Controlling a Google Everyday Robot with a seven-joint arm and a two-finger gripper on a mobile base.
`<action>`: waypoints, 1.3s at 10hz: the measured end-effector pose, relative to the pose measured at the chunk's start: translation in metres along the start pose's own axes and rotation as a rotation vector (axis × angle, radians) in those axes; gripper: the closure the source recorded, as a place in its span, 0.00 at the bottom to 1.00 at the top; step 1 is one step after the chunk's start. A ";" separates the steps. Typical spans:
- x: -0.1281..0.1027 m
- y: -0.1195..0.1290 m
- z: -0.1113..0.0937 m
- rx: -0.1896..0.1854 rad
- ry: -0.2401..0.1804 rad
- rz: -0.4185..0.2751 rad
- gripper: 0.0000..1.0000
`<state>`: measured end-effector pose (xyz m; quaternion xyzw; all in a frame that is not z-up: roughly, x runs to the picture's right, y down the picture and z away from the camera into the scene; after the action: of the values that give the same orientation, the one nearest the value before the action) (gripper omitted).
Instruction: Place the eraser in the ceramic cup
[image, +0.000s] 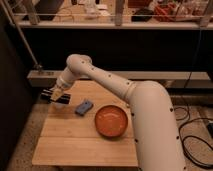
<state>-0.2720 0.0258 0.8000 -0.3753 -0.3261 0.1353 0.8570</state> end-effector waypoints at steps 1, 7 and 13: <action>0.000 0.000 0.000 0.001 0.000 0.001 0.97; -0.001 0.003 0.003 0.004 -0.002 0.009 0.97; 0.000 0.005 0.004 0.007 -0.004 0.016 0.97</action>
<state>-0.2752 0.0315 0.7983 -0.3744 -0.3245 0.1442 0.8566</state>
